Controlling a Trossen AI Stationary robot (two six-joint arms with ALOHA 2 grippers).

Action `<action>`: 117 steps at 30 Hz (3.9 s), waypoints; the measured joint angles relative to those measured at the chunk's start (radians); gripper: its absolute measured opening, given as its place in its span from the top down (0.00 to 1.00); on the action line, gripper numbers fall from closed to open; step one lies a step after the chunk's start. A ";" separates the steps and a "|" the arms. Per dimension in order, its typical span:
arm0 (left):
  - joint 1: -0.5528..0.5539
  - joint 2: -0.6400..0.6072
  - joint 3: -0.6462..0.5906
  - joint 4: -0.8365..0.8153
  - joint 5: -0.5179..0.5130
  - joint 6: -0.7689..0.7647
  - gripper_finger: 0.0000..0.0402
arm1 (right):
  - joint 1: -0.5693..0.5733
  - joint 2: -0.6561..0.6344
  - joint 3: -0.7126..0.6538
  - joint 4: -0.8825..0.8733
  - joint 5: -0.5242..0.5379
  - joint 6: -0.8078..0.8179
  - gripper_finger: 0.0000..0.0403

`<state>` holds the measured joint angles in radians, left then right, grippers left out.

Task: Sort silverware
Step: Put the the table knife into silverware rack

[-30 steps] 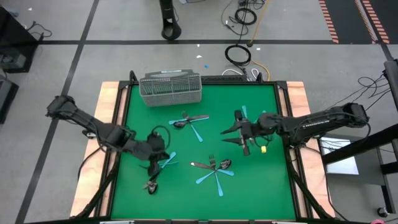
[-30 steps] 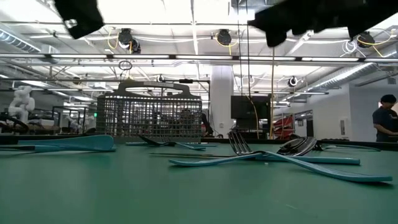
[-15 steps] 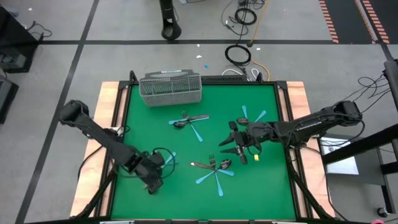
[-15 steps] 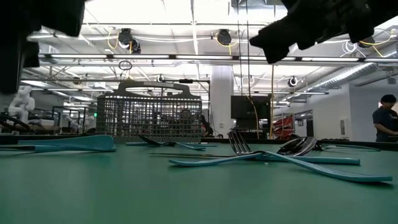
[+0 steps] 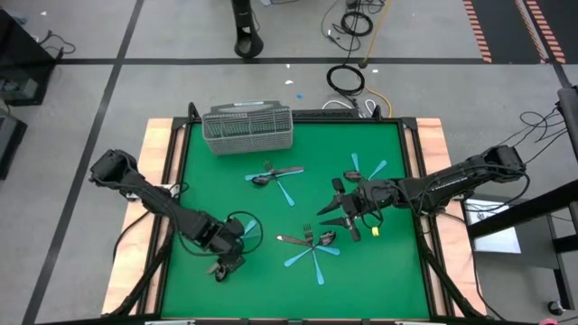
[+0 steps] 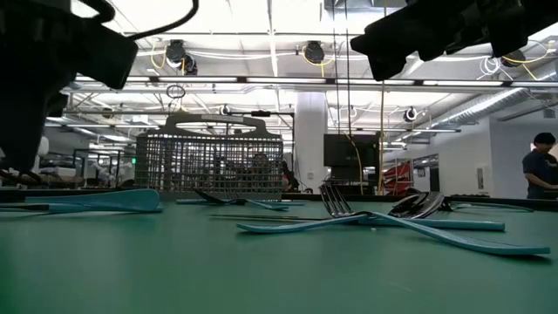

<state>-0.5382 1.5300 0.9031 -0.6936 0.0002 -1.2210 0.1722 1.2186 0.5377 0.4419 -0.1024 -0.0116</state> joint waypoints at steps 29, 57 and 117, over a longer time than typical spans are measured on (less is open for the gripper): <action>0.034 0.115 -0.040 0.058 -0.015 0.058 0.65 | 0.000 0.000 0.000 -0.028 0.002 -0.038 0.71; 0.090 0.025 -0.016 0.042 0.024 0.219 0.92 | 0.000 0.000 -0.001 -0.032 0.001 -0.034 0.71; 1.031 0.047 0.711 -0.873 -0.204 0.777 0.91 | 0.025 0.000 -0.001 -0.102 -0.001 -0.055 0.71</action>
<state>0.4925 1.5769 1.6144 -1.5661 -0.2040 -0.4436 0.1970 1.2186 0.5365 0.3401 -0.1033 -0.0669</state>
